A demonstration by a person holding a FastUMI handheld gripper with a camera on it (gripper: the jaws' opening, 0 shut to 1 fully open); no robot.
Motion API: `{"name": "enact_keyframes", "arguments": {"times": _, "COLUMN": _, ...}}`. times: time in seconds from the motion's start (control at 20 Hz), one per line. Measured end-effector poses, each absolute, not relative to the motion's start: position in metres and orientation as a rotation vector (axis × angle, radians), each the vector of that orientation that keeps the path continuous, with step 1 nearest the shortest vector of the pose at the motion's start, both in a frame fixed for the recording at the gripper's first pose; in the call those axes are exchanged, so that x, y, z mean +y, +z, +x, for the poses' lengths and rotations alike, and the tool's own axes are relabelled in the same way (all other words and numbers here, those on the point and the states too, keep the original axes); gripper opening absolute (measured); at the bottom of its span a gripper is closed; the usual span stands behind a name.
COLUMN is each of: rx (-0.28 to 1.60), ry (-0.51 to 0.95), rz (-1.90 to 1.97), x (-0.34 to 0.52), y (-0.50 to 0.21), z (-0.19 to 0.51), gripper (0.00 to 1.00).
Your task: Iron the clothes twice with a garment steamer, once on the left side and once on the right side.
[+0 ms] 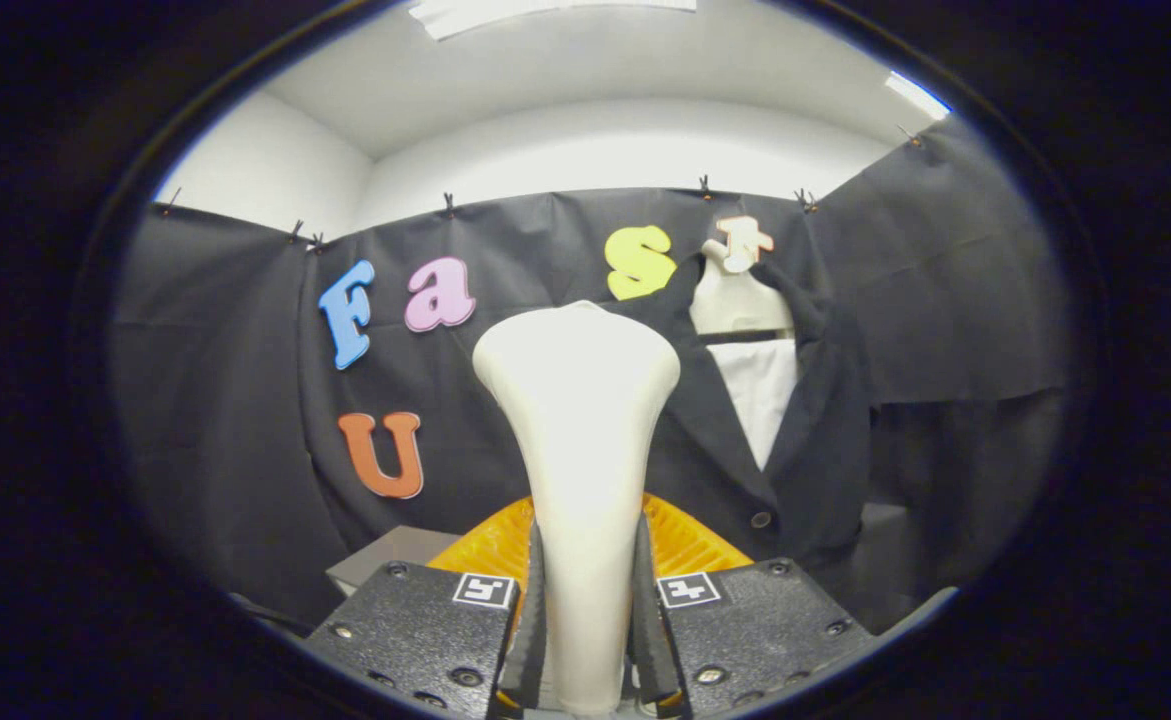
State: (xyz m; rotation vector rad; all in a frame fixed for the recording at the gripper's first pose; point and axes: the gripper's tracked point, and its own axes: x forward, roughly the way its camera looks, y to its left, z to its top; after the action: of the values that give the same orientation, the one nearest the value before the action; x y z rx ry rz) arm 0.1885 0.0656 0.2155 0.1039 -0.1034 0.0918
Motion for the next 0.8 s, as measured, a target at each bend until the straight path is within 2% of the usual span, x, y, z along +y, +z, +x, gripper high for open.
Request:
{"name": "enact_keyframes", "arguments": {"times": 0.35, "rx": -0.129, "ry": -0.018, "rz": 0.048, "x": 0.013, "y": 0.254, "z": 0.266, "gripper": 0.39}}
{"name": "enact_keyframes", "arguments": {"times": 0.8, "rx": -0.037, "ry": -0.148, "rz": -0.064, "x": -0.006, "y": 0.206, "z": 0.332, "gripper": 0.39}}
